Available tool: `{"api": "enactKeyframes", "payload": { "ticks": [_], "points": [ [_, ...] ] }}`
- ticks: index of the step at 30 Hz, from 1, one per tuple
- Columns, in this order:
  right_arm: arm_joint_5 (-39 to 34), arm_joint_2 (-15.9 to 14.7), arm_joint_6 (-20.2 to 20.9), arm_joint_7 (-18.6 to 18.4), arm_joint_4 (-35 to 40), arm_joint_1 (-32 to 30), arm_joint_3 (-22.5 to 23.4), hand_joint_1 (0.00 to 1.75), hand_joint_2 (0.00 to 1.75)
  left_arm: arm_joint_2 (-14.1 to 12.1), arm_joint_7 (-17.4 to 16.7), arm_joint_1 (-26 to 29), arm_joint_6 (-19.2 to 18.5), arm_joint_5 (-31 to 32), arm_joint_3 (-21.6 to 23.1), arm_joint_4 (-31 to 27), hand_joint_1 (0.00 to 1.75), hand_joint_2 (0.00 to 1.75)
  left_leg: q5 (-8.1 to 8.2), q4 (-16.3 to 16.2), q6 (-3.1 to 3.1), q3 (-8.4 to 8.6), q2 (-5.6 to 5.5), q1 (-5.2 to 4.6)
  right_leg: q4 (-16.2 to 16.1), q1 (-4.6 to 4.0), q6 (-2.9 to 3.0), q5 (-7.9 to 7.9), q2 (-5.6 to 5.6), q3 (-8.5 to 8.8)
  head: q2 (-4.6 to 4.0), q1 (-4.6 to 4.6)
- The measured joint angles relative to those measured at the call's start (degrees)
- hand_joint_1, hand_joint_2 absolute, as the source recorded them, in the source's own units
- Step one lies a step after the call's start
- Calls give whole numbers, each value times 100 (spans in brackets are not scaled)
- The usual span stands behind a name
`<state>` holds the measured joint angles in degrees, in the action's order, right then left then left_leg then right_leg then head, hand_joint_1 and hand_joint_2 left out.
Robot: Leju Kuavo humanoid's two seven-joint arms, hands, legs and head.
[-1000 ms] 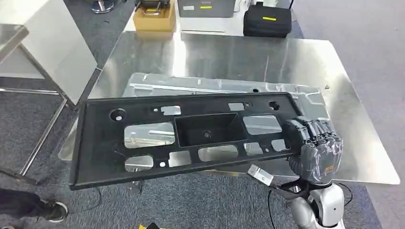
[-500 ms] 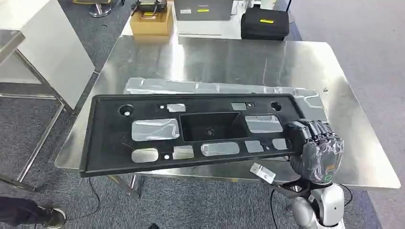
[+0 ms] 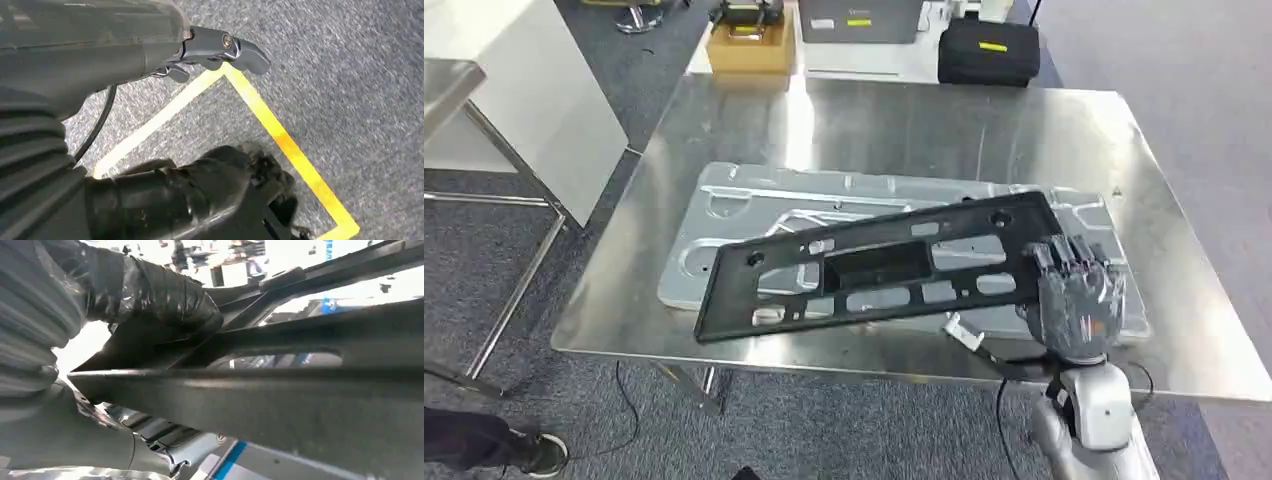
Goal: Take the parts from the cabinet and place them on the table.
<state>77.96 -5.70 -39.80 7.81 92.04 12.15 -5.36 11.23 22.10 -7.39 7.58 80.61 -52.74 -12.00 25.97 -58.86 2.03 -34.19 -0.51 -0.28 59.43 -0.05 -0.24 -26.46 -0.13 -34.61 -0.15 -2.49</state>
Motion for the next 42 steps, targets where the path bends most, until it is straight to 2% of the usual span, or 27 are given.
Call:
{"api": "enactKeyframes", "payload": {
  "ticks": [2,3,4,6,7,8,10,12,13,14,17,19,22,23,24,26,27,28,29,33,35,36,37,38,39,41,42],
  "points": [
    [22,-81,-2,-71,-129,86,-61,141,175,11,-7,-2,0,4,9,0,0,0,-6,22,-46,11,0,4,-24,-5,37,14,-1,4,0,0],
    [24,-114,-2,-79,-178,126,-88,143,175,11,-9,-1,0,4,15,0,0,0,51,-25,-85,-18,5,-2,-92,70,83,50,15,46,0,6],
    [27,-129,-2,-88,-210,163,-109,145,175,11,-9,1,0,4,20,0,0,0,182,-199,-110,-69,9,5,-111,63,109,54,12,63,0,0],
    [98,-158,-2,-186,-275,207,-157,152,175,13,-13,-2,0,4,35,0,0,0,615,-1035,-144,-459,9,22,-100,55,137,45,22,64,0,9],
    [136,-173,-2,-252,-320,219,-190,157,175,13,-13,2,0,7,39,0,0,0,762,-1451,-163,-666,10,31,-95,49,146,38,25,62,0,9],
    [147,-195,2,-328,-383,231,-219,161,175,13,-20,9,0,7,44,0,0,0,784,-1708,-178,-807,10,42,-84,46,152,32,26,62,0,9],
    [147,-245,31,-473,-525,332,-247,161,175,13,-44,13,-2,11,55,0,0,0,477,-1409,-184,-703,14,55,-65,47,150,14,19,65,0,11],
    [136,-300,131,-626,-709,483,-286,166,175,13,-52,-7,-4,13,85,0,0,0,-28,-446,-153,-257,18,61,-38,50,124,-14,7,83,0,9],
    [136,-330,205,-723,-802,566,-295,164,175,13,-63,-13,-4,13,100,0,0,0,-36,-105,-123,-110,20,59,-26,45,100,-35,7,80,0,4],
    [169,-361,287,-829,-882,653,-295,164,175,15,-74,-28,-7,13,111,0,0,0,-22,-30,-114,-61,17,34,6,13,74,-46,4,55,0,6],
    [271,-394,639,-1217,-1160,852,-308,166,175,17,-107,-25,-9,11,131,0,0,0,-44,-34,-37,-83,6,8,-34,35,-11,-16,3,59,0,4],
    [326,-392,818,-1426,-1332,934,-332,173,175,26,-114,-35,-13,4,138,0,0,0,-104,79,50,-20,12,51,86,61,-73,-124,8,27,0,0],
    [359,-392,1028,-1675,-1592,994,-385,175,175,28,-133,-56,-26,-4,151,0,0,0,-97,81,96,-18,12,47,1232,83,-134,-690,9,-529,0,2],
    [363,-385,1091,-1749,-1723,993,-420,175,175,28,-146,-55,-42,-4,157,0,0,0,-93,77,101,-19,11,45,1586,95,-153,-777,10,-725,0,0],
    [359,-374,1124,-1815,-1852,994,-453,173,175,28,-155,-50,-55,-4,168,0,0,0,-89,71,97,-18,7,45,1679,108,-165,-722,11,-799,0,2],
    [326,-339,1172,-1900,-2048,996,-507,171,175,42,-162,-51,-70,-7,190,0,0,0,-65,47,77,-14,0,51,1140,139,-170,-313,11,-581,0,0],
    [309,-315,1180,-1924,-2111,1007,-516,168,175,50,-164,-53,-74,-7,201,0,0,0,-45,26,58,-6,-5,57,616,152,-166,-32,13,-336,0,0],
    [295,-293,1196,-1939,-2167,1036,-531,166,175,59,-168,-53,-77,-9,216,0,0,0,-21,5,26,-5,-5,57,163,162,-164,114,14,-143,0,-2],
    [280,-265,1211,-1963,-2262,1080,-557,164,175,59,-171,-64,-74,-11,225,0,0,0,-9,-13,-7,-39,-4,19,73,112,-151,16,9,-76,0,-2],
    [241,-213,1248,-1996,-2464,1089,-599,166,175,59,-175,-61,-74,-22,240,0,0,0,-14,4,-112,-29,-6,30,27,106,-15,44,-5,-81,0,4],
    [241,-177,1246,-1996,-2507,1107,-627,133,175,59,-177,-62,-74,-33,247,0,0,0,216,-286,-155,-136,10,52,-4,118,68,50,14,-43,0,6],
    [241,-169,1246,-1996,-2536,1121,-634,26,175,61,-177,-62,-74,-42,249,0,0,0,439,-715,-163,-333,11,53,-3,110,100,44,25,-42,0,9],
    [241,-160,1248,-1996,-2568,1122,-638,0,175,61,-177,-59,-74,-48,249,0,0,0,643,-1185,-170,-558,13,59,-3,96,112,40,32,-39,0,9],
    [241,-147,1255,-1996,-2599,1122,-643,0,175,61,-179,-50,-76,-55,249,0,0,0,787,-1597,-177,-761,14,60,0,83,121,35,36,-40,0,9],
    [239,-145,1276,-1996,-2632,1121,-645,0,175,61,-183,-38,-74,-55,251,0,0,0,790,-1785,-178,-856,13,60,4,74,124,33,34,-37,0,9],
    [247,-138,1380,-1974,-2684,1120,-673,0,175,59,-184,-27,-74,-74,251,0,0,0,476,-1408,-150,-688,13,58,12,65,129,29,22,-27,0,9],
    [256,-140,1467,-1946,-2704,1120,-708,0,175,59,-181,-30,-72,-92,251,0,0,0,197,-880,-119,-433,13,56,15,61,125,25,16,-16,0,9]
  ]
}}
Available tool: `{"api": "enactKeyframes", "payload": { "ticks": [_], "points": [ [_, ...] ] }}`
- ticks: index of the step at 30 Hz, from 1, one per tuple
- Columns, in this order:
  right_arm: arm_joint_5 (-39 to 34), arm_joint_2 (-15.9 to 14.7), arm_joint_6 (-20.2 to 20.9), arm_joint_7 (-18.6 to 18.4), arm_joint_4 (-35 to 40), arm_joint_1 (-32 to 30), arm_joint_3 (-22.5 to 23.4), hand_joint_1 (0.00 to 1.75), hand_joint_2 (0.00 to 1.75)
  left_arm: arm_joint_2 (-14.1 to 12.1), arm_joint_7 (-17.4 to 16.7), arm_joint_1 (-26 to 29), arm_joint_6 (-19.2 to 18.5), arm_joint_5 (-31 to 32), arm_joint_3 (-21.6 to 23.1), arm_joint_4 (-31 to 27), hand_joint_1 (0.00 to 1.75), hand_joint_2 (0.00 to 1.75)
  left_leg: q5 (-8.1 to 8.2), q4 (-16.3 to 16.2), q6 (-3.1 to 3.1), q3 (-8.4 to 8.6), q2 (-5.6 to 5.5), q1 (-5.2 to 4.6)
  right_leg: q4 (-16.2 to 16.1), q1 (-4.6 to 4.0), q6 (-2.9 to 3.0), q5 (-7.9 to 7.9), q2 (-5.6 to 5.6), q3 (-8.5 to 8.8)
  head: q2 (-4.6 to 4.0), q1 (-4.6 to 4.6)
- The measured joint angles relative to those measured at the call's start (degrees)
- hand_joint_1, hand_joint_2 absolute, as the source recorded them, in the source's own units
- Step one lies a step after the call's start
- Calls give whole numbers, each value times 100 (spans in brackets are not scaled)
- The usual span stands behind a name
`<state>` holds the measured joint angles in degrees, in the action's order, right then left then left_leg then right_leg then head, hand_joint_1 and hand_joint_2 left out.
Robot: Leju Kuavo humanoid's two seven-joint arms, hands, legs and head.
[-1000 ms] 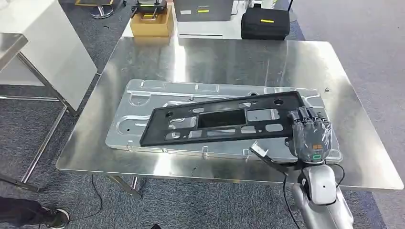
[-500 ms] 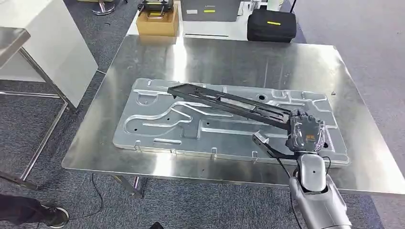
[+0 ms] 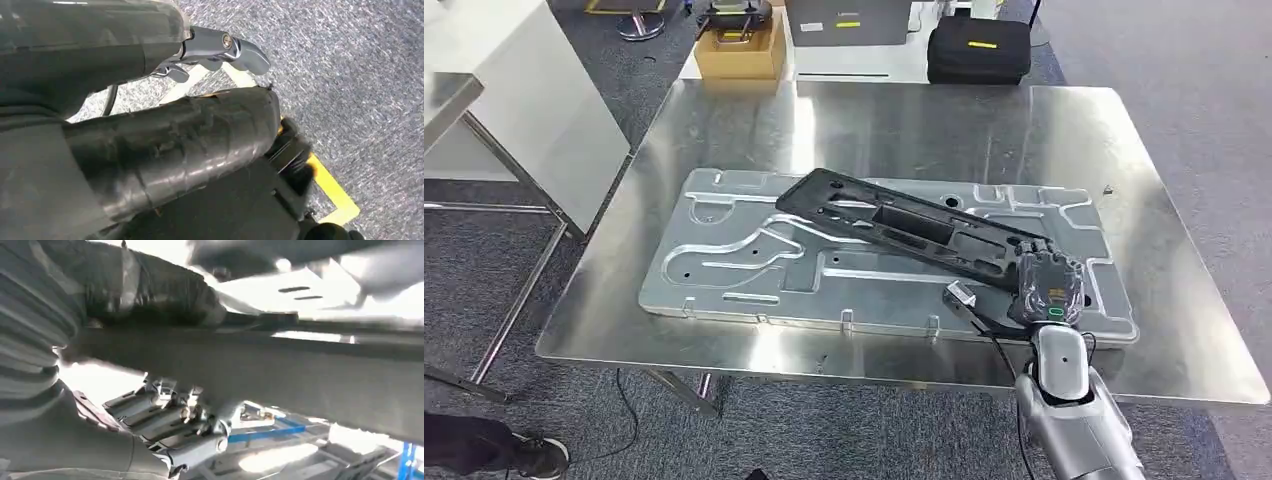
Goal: Take the parts from the cabinet and place them on the table.
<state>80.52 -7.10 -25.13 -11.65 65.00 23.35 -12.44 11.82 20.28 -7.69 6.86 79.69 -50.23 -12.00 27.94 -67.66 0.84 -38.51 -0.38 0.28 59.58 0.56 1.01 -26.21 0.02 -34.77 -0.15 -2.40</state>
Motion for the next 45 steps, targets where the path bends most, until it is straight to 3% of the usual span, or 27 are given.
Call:
{"api": "enactKeyframes", "payload": {
  "ticks": [1,2,5,7,8,9,11,12,14,16,17,18,21,23,24,26,27,28,30,32,34,35,38,40,42,43,45],
  "points": [
    [11,-2,67,32,-17,1,-41,0,175,-2,11,-2,9,-15,0,0,0,0,-227,512,39,255,0,-4,2,0,-6,-8,-4,8,0,0],
    [22,-4,129,50,-33,2,-87,0,0,-4,13,-5,13,-24,0,0,0,0,-194,776,66,379,-3,-22,14,-24,-24,-18,-8,0,0,0],
    [24,-87,271,114,-35,-34,-185,0,0,-6,46,14,28,-76,-2,0,0,0,-185,847,69,410,-6,-51,-12,-13,-108,4,-11,-9,0,0],
    [20,-181,330,159,61,-52,-264,0,0,-9,74,30,57,-100,-2,0,0,0,-258,981,152,477,9,19,6,-8,-175,-37,-11,-8,0,-2],
    [2,-228,343,186,90,-64,-286,0,0,-7,81,30,61,-105,-2,0,0,0,-270,1008,180,496,7,12,157,-15,-195,-156,-10,-57,0,-11],
    [-18,-269,360,188,112,-74,-293,0,0,-7,83,25,68,-111,-2,0,0,0,-271,1008,193,496,6,12,440,-10,-207,-335,-11,-188,0,-9],
    [-31,-352,413,197,142,-135,-352,0,0,-9,83,35,72,-120,-2,0,0,0,-264,1005,208,498,8,4,1358,17,-251,-738,-10,-630,0,-7],
    [-31,-404,436,210,207,-184,-369,0,0,-11,85,45,76,-142,-2,0,0,0,-261,997,210,497,10,3,1641,32,-270,-791,-9,-778,0,-9],
    [-68,-551,566,286,409,-314,-411,0,0,-13,103,61,85,-177,-2,0,0,0,-238,972,199,508,7,11,1387,70,-299,-509,-7,-664,0,-11],
    [-129,-748,721,343,685,-447,-463,0,0,-13,118,79,87,-218,-4,0,0,0,-186,912,161,520,-5,25,359,111,-317,3,5,-143,0,-9],
    [-181,-860,788,363,845,-518,-483,0,0,-15,133,91,94,-231,-4,0,0,0,-164,894,134,511,-9,20,69,114,-312,-50,13,-3,0,-13],
    [-228,-945,846,378,991,-597,-498,0,0,-15,142,94,96,-247,-4,0,0,0,-140,850,96,492,-19,-17,14,63,-269,-35,-13,16,0,-7],
    [-276,-1181,891,380,1384,-852,-518,0,0,-26,173,130,112,-313,-13,0,0,0,-154,896,18,509,-13,-14,31,40,-191,-31,-27,-8,0,-2],
    [-341,-1374,891,352,1808,-1120,-505,0,0,-31,214,136,136,-358,-35,0,0,0,7,741,-40,454,4,8,-22,81,-111,-9,-14,29,0,-5],
    [-391,-1469,894,337,2027,-1268,-489,0,0,-31,229,147,147,-396,-46,0,0,0,216,440,-50,331,6,9,-22,77,-65,-19,4,33,0,2],
    [-463,-1656,905,326,2460,-1637,-415,0,0,-31,267,190,179,-437,-87,0,0,0,664,-482,-73,-80,6,13,-21,49,-38,-35,36,39,0,0],
    [-472,-1723,913,323,2606,-1775,-387,0,0,-31,273,218,186,-441,-107,0,0,0,764,-835,-75,-240,7,14,-18,35,-32,-39,40,39,0,2],
    [-472,-1773,918,321,2706,-1869,-369,0,0,-31,275,244,186,-441,-125,0,0,0,724,-920,-70,-279,7,15,-16,27,-27,-42,33,42,0,0],
    [-474,-1847,920,310,2888,-1983,-352,0,0,-39,280,256,186,-444,-133,0,0,0,329,-352,-32,-2,6,12,-8,20,-28,-46,-5,57,0,0],
    [-477,-1897,926,308,3034,-2042,-339,0,0,-46,282,239,188,-446,-136,0,0,0,-108,670,49,506,5,2,-5,16,-41,-59,-26,83,0,0],
    [-628,-1945,847,381,3168,-2169,-297,0,0,-48,295,218,190,-476,-144,0,0,0,-39,839,63,585,4,-28,1,-9,-110,-55,-33,61,0,0],
    [-764,-1967,680,512,3270,-2316,-260,0,0,-48,315,225,199,-501,-151,0,0,0,-43,847,75,581,-14,-38,-6,0,-129,-54,-24,71,0,-2],
    [-1417,-1695,-920,1573,3861,-2805,-65,0,0,-52,345,302,267,-529,-184,0,0,0,-129,999,174,658,-5,10,34,21,-201,-111,-12,86,0,-4],
    [-1697,-1201,-1433,2253,4200,-3013,88,0,0,-50,374,300,302,-529,-201,0,0,0,-144,1030,199,673,19,14,626,16,-220,-523,-12,-188,0,-9],
    [-2237,-521,-1463,3156,4472,-3266,346,0,0,-44,374,302,337,-527,-219,0,0,0,-137,1026,208,670,33,8,1509,43,-248,-885,-9,-599,0,-11],
    [-2543,-250,-1460,3531,4573,-3391,512,0,0,-44,363,307,374,-527,-225,0,0,0,-133,1022,206,670,31,9,1690,50,-259,-894,-9,-688,0,-9],
    [-3129,230,-1460,3990,4726,-3536,812,0,0,-42,306,336,459,-520,-254,0,0,0,-119,1008,185,680,30,13,1244,87,-278,-549,-6,-465,0,-9]
  ]
}}
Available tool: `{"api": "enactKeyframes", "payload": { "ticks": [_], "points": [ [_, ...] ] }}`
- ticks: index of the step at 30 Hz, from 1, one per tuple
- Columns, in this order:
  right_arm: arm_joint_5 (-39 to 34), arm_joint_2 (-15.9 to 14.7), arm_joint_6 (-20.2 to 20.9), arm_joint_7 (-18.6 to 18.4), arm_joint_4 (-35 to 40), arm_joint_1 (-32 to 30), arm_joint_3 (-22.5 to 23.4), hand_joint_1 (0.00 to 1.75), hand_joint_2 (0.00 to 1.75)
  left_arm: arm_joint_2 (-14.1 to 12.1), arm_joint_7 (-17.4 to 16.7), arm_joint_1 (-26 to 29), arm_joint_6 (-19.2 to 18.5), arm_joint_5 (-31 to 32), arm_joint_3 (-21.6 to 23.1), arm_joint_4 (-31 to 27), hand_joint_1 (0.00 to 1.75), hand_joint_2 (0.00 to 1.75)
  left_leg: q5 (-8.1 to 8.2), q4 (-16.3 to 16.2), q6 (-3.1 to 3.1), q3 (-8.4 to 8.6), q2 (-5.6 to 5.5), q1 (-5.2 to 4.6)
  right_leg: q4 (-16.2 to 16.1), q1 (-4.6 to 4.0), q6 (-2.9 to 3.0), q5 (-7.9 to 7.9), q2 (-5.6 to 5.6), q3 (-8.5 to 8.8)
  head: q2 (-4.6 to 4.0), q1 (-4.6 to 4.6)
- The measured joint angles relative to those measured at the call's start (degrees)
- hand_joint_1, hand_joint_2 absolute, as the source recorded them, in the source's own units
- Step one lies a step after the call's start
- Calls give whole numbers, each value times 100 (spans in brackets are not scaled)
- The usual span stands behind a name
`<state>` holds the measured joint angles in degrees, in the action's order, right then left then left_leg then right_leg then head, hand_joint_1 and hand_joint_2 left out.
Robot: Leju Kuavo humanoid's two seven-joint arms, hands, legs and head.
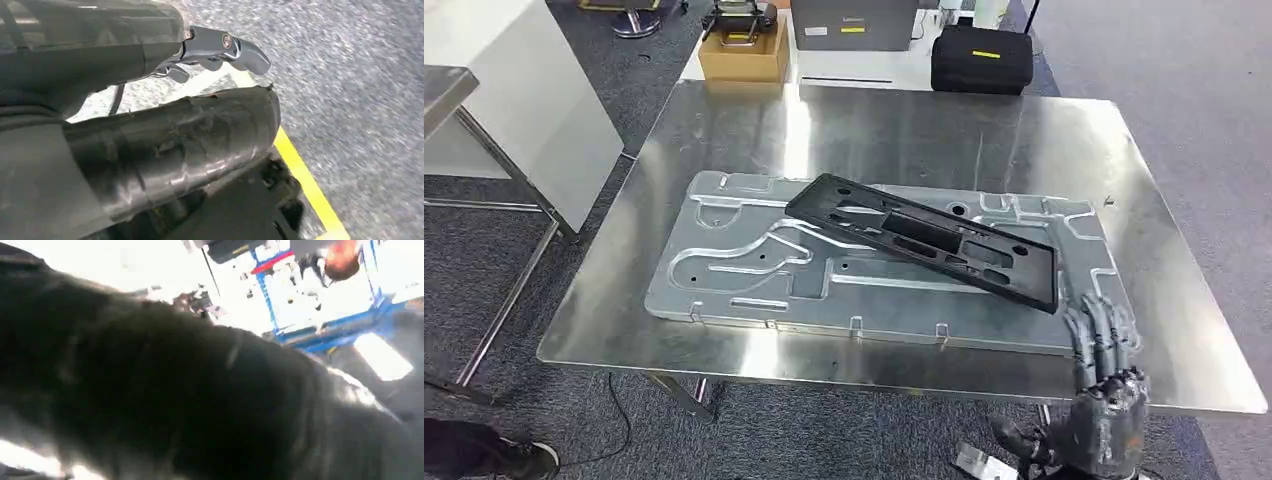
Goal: Take the parts from the cabinet and place them on the table.
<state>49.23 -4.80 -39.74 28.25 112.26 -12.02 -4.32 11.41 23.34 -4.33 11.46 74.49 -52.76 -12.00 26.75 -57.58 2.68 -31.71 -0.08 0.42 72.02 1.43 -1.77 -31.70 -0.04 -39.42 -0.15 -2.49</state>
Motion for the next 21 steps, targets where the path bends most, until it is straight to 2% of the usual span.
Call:
{"api": "enactKeyframes", "payload": {
  "ticks": [1,2,3,4,6,8,9,11,12,13,14,15,17,18,19,21],
  "points": [
    [-245,197,0,108,61,-44,100,0,0,6,-32,3,63,2,-13,0,0,0,14,-22,-21,2,-1,6,-516,14,-3,247,5,270,0,0],
    [-400,322,0,139,89,-94,156,0,0,9,-50,-1,102,2,-17,0,0,0,36,-54,-54,1,-1,8,-996,28,-3,423,11,531,0,-2],
    [-537,432,0,155,98,-144,203,0,0,9,-76,-4,146,0,-22,0,0,0,67,-95,-100,-15,-4,-21,-1216,12,17,340,8,621,0,-4],
    [-693,556,0,163,107,-224,240,0,0,9,-107,-7,179,-4,-28,0,0,0,90,-109,-141,-15,-15,-27,-1218,-19,71,379,-18,619,0,4],
    [-1007,723,0,185,105,-372,266,0,0,9,-166,-1,223,-11,-41,0,0,0,76,-75,-199,2,-13,-19,-1210,-36,127,375,-23,617,0,7],
    [-1272,810,0,235,107,-456,268,0,0,9,-219,0,260,-9,-52,0,0,0,133,-120,-266,-3,-10,15,-1273,-9,220,426,-19,650,0,4],
    [-1438,867,0,270,109,-517,270,0,0,15,-232,3,271,-9,-57,0,0,0,313,-337,-286,-79,-9,19,-1280,-15,247,429,-16,651,0,7],
    [-1544,946,0,310,109,-625,270,0,0,31,-245,6,275,-9,-61,0,0,0,778,-1168,-313,-453,-10,23,-1280,-37,284,430,6,636,0,11],
    [-1566,965,0,312,109,-656,270,0,0,33,-245,12,275,-9,-63,0,0,0,937,-1568,-319,-634,-9,23,-1278,-52,288,429,8,628,0,11],
    [-1572,982,0,312,107,-676,275,0,0,35,-249,20,275,-9,-66,0,0,0,1007,-1845,-320,-759,-9,23,-1273,-65,292,428,8,623,0,11],
    [-1584,998,0,312,107,-694,277,0,0,35,-258,26,277,-9,-68,0,0,0,933,-1857,-311,-755,-9,23,-1272,-75,293,427,4,630,0,11],
    [-1616,1013,0,312,107,-709,279,0,0,35,-267,27,280,-9,-68,0,0,0,747,-1623,-295,-638,-9,21,-1270,-79,294,426,1,639,0,11],
    [-1660,1035,0,314,109,-738,286,0,0,37,-275,21,295,-4,-70,0,0,0,252,-666,-242,-162,-9,16,-1266,-84,290,424,-10,664,0,11],
    [-1695,1053,0,314,109,-747,292,0,0,37,-280,19,317,0,-70,0,0,0,149,-187,-199,50,-11,9,-1266,-85,284,421,-10,663,0,9],
    [-1750,1061,0,314,109,-757,295,0,0,39,-282,4,336,2,-70,0,0,0,168,-80,-195,98,-7,-25,-1237,-117,254,420,-14,639,0,9],
    [-1832,1063,0,316,109,-802,299,0,0,42,-293,6,352,7,-72,0,0,0,148,-103,-165,66,-14,-41,-1258,-99,197,450,-13,627,0,9]
  ]
}}
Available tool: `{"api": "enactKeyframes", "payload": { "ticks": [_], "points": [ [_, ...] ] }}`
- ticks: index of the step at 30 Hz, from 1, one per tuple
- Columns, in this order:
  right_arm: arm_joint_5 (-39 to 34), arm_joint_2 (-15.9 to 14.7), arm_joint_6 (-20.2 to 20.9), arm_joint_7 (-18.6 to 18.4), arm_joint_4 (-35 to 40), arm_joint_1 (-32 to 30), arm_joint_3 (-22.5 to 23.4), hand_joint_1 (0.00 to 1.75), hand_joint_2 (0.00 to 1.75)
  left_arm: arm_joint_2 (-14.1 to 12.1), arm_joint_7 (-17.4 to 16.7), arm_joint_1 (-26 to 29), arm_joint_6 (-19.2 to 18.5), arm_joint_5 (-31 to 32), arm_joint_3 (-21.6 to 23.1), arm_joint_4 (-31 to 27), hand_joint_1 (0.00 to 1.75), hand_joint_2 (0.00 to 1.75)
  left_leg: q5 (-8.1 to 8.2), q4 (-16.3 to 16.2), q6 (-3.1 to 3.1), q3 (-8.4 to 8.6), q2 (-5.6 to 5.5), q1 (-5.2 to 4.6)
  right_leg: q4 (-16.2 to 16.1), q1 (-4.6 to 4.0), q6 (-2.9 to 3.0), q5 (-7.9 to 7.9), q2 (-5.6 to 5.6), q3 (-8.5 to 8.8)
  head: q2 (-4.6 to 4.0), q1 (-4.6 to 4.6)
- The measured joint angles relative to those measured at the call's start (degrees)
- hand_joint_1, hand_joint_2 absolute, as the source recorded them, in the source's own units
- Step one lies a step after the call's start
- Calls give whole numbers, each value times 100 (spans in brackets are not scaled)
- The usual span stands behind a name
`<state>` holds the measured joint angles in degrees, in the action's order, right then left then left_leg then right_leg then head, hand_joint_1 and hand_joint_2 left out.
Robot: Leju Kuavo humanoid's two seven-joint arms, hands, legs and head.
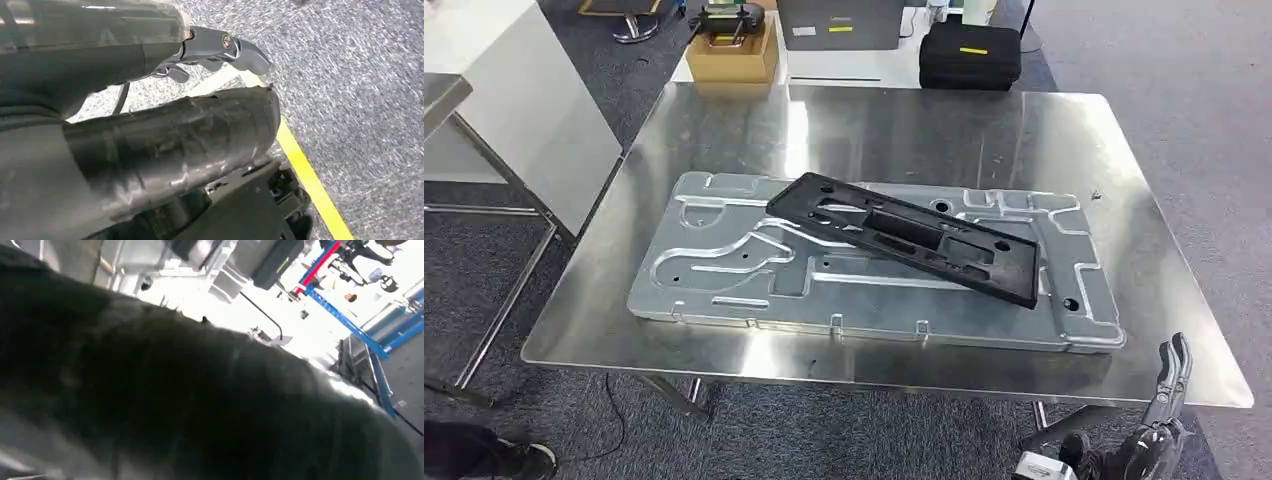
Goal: Take the parts from the cabinet and place them on the table.
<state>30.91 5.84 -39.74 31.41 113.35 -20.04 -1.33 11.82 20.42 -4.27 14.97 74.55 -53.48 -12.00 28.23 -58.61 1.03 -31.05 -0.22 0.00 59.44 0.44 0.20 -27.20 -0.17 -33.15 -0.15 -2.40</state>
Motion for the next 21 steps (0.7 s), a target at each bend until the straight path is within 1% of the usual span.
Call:
{"api": "enactKeyframes", "payload": {
  "ticks": [1,2,3,4,5,6,7,8,9,10,11,12,13,14,16,17,18,19,20,21],
  "points": [
    [-49,0,0,11,0,-20,4,0,0,0,-7,10,7,2,-2,0,0,0,-13,0,20,-2,-1,-5,-20,8,-30,18,0,10,0,-2],
    [-99,0,0,31,2,-48,13,0,0,2,-18,19,13,2,-2,0,0,0,-74,90,85,11,1,33,-22,-25,-80,24,-2,17,0,-2],
    [-145,0,-2,57,13,-76,24,0,0,24,-22,18,20,2,-4,0,0,0,-117,125,122,24,23,44,63,19,-88,-83,-8,-4,0,-2],
    [-175,0,0,83,22,-95,44,0,175,35,-22,5,28,2,-7,0,0,0,-134,133,152,3,27,46,297,20,-103,-296,0,-114,0,-15],
    [-204,0,0,90,22,-110,55,0,175,44,-22,-4,28,2,-9,0,0,0,-143,126,165,-25,30,44,714,25,-115,-559,0,-289,0,-11],
    [-234,0,2,87,22,-122,66,0,175,48,-20,-2,24,0,-11,0,0,0,-149,118,173,-45,42,33,1163,31,-134,-782,1,-475,0,-11],
    [-245,0,7,83,20,-128,77,0,175,52,-15,2,15,0,-15,0,0,0,-153,112,178,-63,53,28,1456,32,-145,-897,0,-596,0,-11],
    [-252,0,20,76,6,-146,96,0,175,57,0,11,0,-4,-26,0,0,0,-161,89,176,-94,62,24,1663,33,-156,-910,1,-664,0,-9],
    [-304,0,72,72,-9,-160,101,0,175,61,6,13,-7,-7,-31,0,0,0,-162,66,174,-113,63,24,1522,35,-158,-780,2,-569,0,-11],
    [-387,-2,150,76,-13,-172,101,0,175,66,15,12,-7,-9,-33,0,0,0,-162,38,173,-131,62,25,1139,39,-156,-562,4,-342,0,-11],
    [-453,-7,215,92,-13,-173,101,0,175,79,17,11,-7,-9,-33,0,0,0,-161,16,169,-138,60,26,631,45,-146,-336,5,-51,0,-11],
    [-514,-11,276,105,-11,-173,101,0,175,83,26,7,-7,-9,-35,0,0,0,-153,-8,151,-142,60,26,128,52,-132,-203,6,231,0,-11],
    [-556,-13,324,109,-15,-170,101,0,175,87,28,3,-4,-7,-39,0,0,0,-153,-38,109,-161,55,-23,18,8,-112,-260,3,251,0,-11],
    [-562,-13,337,118,-11,-185,101,0,175,87,28,0,-4,-7,-44,0,0,0,-169,-41,78,-170,48,-20,11,12,-82,-219,-2,231,0,-7],
    [-595,-15,345,118,-11,-203,101,0,175,92,28,-1,-2,-4,-48,0,0,0,-211,-16,13,-177,49,-15,17,-1,-36,-190,-5,206,0,-4],
    [-599,-15,363,122,-11,-204,101,0,175,92,26,2,-2,-4,-48,0,0,0,-229,-17,-20,-187,45,-6,-12,4,17,-154,-3,185,0,-9],
    [-606,-15,372,122,-9,-201,101,0,175,92,26,0,0,-4,-52,0,0,0,-153,-64,-57,-231,43,10,-35,29,79,-109,19,172,0,-7],
    [-608,-17,378,127,-2,-201,101,0,175,92,26,-2,-2,-4,-55,0,0,0,72,-263,-80,-309,43,18,-35,27,106,-88,22,139,0,-2],
    [-610,-15,387,129,-4,-205,101,0,175,94,26,1,-2,-4,-57,0,0,0,344,-614,-94,-449,42,22,-34,24,141,-63,32,103,0,2],
    [-610,-17,391,133,-4,-205,101,0,175,94,26,3,-6,-4,-61,0,0,0,612,-1060,-106,-612,43,24,-33,14,148,-35,40,62,0,0]
  ]
}}
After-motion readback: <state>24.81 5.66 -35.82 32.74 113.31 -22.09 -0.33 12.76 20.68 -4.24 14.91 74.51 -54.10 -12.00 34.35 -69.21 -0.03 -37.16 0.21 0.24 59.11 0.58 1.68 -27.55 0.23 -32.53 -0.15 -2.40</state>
